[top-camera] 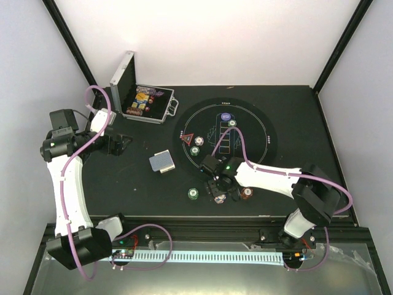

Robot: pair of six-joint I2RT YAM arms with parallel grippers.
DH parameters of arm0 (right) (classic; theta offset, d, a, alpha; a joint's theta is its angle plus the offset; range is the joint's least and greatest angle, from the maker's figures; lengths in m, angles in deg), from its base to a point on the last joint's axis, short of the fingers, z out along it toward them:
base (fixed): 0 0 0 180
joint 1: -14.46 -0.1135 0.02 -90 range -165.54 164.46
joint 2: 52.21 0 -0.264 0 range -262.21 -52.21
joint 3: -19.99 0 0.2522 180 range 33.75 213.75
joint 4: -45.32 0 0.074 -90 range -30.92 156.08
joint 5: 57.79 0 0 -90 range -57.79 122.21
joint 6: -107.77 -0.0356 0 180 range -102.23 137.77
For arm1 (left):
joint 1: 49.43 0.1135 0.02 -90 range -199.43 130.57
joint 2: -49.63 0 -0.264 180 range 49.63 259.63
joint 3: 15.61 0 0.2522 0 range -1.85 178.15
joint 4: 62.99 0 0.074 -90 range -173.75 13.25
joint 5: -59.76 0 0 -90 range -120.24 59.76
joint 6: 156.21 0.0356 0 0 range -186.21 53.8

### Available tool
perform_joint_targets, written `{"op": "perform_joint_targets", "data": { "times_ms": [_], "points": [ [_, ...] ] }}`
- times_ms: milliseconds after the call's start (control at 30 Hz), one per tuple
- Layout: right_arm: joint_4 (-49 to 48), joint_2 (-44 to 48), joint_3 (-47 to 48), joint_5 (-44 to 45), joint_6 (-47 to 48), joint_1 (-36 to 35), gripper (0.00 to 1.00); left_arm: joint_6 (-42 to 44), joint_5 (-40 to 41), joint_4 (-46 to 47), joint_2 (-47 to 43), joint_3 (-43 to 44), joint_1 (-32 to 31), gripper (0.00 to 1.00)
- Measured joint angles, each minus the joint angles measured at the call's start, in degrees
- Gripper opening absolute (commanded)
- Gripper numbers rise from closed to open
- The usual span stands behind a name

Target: Distribute texas hold em gaming equipment

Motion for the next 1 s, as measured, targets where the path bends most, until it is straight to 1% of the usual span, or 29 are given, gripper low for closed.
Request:
{"op": "perform_joint_targets", "data": {
  "times_ms": [367,600,833,1000],
  "points": [
    [-5.2,-0.2,-3.7,-1.0,-2.7,-1.0,0.63,0.0,0.0,0.0,-0.4,0.0,0.0,0.99],
    [-5.9,-0.6,-4.0,-1.3,-3.1,-1.7,0.47,0.0,0.0,0.0,-0.4,0.0,0.0,0.99],
    [-6.0,-0.8,-4.0,-1.2,-3.3,-1.8,0.42,0.0,0.0,0.0,-0.4,0.0,0.0,0.99],
    [-6.1,-0.8,-4.0,-0.8,-3.3,-1.8,0.31,0.0,0.0,0.0,-0.4,0.0,0.0,0.99]
  ]
}}
